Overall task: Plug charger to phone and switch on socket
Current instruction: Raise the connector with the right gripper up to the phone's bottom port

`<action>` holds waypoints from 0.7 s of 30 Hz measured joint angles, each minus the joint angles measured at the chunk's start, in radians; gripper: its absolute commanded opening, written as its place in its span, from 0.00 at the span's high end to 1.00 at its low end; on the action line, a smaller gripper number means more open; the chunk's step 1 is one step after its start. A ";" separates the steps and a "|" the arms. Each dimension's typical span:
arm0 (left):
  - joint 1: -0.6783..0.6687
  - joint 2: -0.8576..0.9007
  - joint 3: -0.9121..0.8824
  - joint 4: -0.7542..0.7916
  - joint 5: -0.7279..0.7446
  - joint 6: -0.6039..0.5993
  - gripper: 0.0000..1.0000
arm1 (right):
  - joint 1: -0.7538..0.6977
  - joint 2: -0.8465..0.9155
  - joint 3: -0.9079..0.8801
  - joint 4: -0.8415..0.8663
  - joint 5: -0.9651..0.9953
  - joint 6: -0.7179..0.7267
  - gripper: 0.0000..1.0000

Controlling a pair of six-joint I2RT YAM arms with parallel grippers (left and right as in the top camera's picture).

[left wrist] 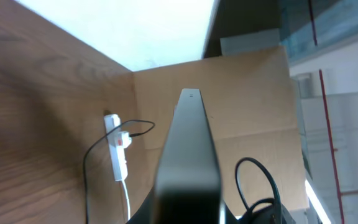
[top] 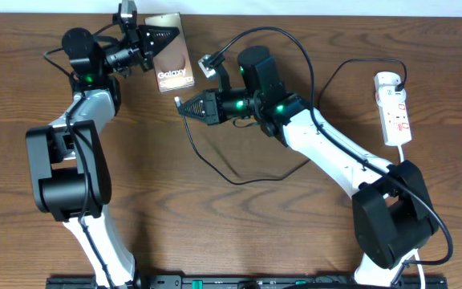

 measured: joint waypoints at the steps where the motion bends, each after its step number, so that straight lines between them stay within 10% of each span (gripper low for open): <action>1: -0.002 0.000 0.000 0.019 -0.002 -0.013 0.93 | -0.004 0.000 0.000 0.005 -0.007 -0.001 0.99; 21: -0.003 0.000 0.000 0.177 -0.071 -0.152 0.93 | -0.045 0.000 0.000 0.051 -0.086 -0.046 0.99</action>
